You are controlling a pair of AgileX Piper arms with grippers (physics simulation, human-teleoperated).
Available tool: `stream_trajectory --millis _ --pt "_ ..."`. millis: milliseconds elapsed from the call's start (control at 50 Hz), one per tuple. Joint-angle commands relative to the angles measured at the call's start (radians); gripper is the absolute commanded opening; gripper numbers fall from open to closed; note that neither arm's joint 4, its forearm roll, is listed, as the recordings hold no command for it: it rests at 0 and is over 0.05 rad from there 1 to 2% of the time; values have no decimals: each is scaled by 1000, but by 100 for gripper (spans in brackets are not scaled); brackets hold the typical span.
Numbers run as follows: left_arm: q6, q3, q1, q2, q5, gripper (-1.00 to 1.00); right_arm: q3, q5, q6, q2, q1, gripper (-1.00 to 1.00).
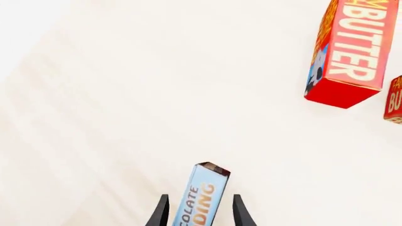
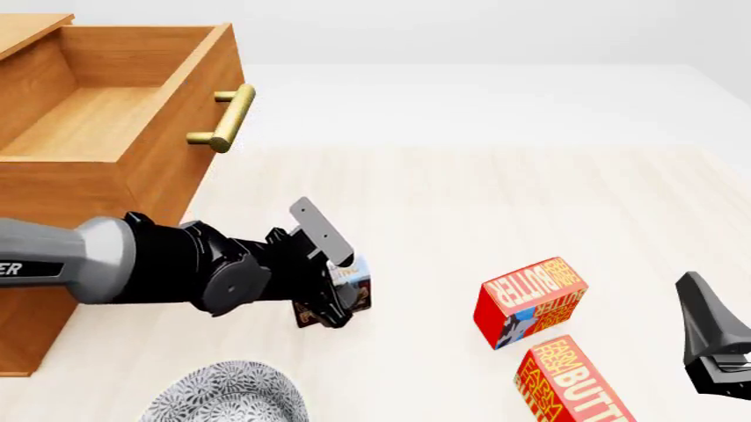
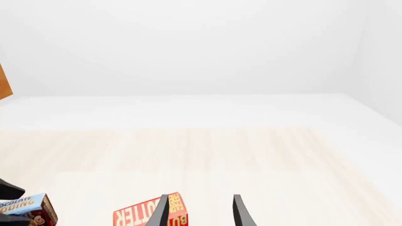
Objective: Put the chocolate pudding in the top drawer of the cabinet and close it.
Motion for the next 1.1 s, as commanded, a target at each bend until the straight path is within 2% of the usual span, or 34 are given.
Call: stream_trajectory --millis 20,80,120,140,200,220,360,440,500,520,640,740,840,880,980,1100 --pt "-56 38 17 1 12 -100 1 7 -2 -10 0 100" --pt "-58 42 37 -4 16 -100 1 7 -2 -10 0 100" --pt "-149 34 34 -17 39 -100 1 7 -2 -10 0 100" --pt "-168 33 28 -19 43 -100 1 7 -2 -10 0 100" --pt "-145 63 28 -54 36 -100 1 7 -2 -10 0 100" --pt "-160 66 -5 -74 44 -100 1 7 -2 -10 0 100" --pt "-148 70 20 -171 92 -100 1 7 -2 -10 0 100" --pt "-157 65 -21 -216 123 -100 1 7 -2 -10 0 100" --pt "-124 74 -4 -235 127 -100 1 7 -2 -10 0 100" --pt "-146 66 -19 -242 140 -100 1 7 -2 -10 0 100" --pt "-131 57 -3 -299 172 -100 1 7 -2 -10 0 100" --pt "-129 51 -24 -319 187 -100 1 7 -2 -10 0 100" --pt "-78 52 -8 -365 204 -100 1 7 -2 -10 0 100" --pt "-91 42 -23 -373 216 -100 1 7 -2 -10 0 100" --pt "-75 27 -25 -400 242 -100 1 7 -2 -10 0 100" --pt "-61 -2 -69 -449 291 -100 1 7 -2 -10 0 100"
